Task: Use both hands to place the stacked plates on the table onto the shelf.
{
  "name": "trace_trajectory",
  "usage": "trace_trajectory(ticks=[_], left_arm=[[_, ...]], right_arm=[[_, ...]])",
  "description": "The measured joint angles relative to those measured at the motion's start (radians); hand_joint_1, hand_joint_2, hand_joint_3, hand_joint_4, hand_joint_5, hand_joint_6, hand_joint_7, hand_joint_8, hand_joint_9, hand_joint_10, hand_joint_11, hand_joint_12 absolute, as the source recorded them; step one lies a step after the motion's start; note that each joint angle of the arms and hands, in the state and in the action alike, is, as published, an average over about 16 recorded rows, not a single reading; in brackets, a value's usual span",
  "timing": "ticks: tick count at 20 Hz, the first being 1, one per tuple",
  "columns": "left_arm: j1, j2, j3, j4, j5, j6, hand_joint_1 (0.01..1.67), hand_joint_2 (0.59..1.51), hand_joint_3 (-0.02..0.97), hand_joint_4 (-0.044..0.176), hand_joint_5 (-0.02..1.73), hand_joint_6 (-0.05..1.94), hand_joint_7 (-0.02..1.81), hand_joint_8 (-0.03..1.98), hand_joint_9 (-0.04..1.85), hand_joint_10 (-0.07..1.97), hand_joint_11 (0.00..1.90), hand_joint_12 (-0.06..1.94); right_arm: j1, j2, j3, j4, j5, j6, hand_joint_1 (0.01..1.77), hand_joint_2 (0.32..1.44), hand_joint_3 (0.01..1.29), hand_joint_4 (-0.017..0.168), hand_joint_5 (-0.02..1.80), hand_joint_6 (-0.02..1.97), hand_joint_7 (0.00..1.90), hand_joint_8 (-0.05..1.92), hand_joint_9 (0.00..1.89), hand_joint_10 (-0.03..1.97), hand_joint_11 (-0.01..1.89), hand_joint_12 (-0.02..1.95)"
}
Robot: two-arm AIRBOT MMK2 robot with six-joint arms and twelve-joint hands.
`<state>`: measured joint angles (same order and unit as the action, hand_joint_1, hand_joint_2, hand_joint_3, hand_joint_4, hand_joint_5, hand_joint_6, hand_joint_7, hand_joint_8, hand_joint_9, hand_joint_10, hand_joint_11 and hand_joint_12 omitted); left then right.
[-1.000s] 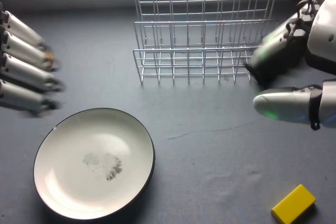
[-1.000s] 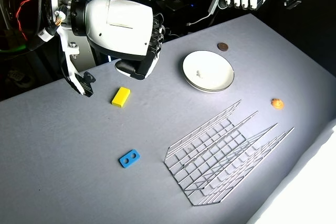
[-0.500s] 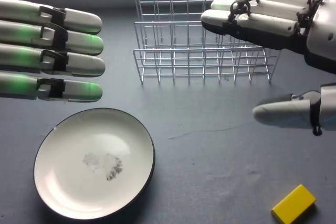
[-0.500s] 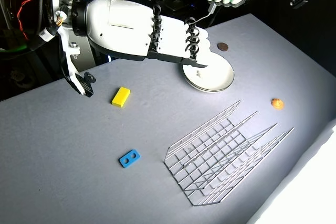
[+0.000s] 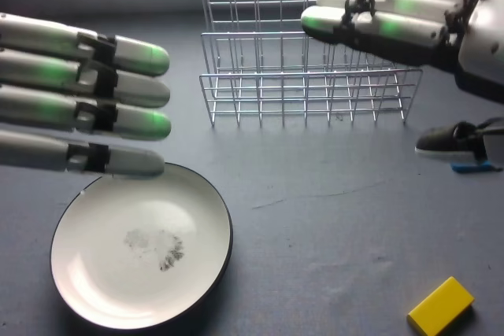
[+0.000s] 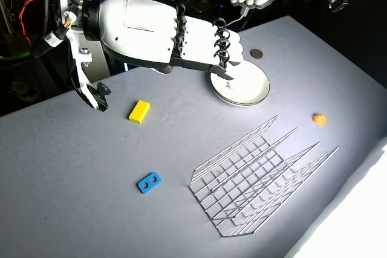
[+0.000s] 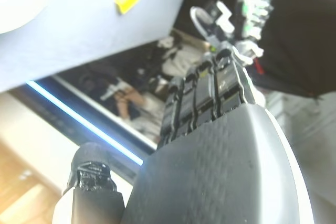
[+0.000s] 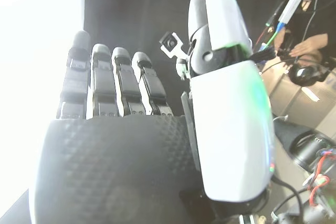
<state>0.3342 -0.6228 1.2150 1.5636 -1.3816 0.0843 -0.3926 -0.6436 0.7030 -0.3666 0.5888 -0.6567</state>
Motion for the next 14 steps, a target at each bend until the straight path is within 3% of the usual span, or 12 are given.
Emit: trace_trajectory(ticks=[7, 14], left_arm=[[0.006, 0.002, -0.009, 0.092, -0.006, -0.017, 0.02, 1.148, 0.019, -0.001, 0.04, 0.02, 0.02, 0.02, 0.02, 0.01, 0.02, -0.01], [0.102, 0.004, -0.023, 0.167, 0.047, -0.021, 0.02, 1.155, 0.018, -0.002, 0.03, 0.02, 0.02, 0.02, 0.02, 0.01, 0.02, -0.01]], right_arm=[[0.010, 0.000, -0.002, 0.018, -0.015, -0.029, 1.23, 1.02, 0.01, 0.002, 0.08, 0.02, 0.05, 0.01, 0.07, 0.00, 0.01, 0.57], [0.011, 0.000, -0.005, 0.014, -0.002, -0.080, 1.13, 1.03, 0.01, 0.003, 0.12, 0.02, 0.09, 0.01, 0.11, 0.00, 0.01, 0.77]])
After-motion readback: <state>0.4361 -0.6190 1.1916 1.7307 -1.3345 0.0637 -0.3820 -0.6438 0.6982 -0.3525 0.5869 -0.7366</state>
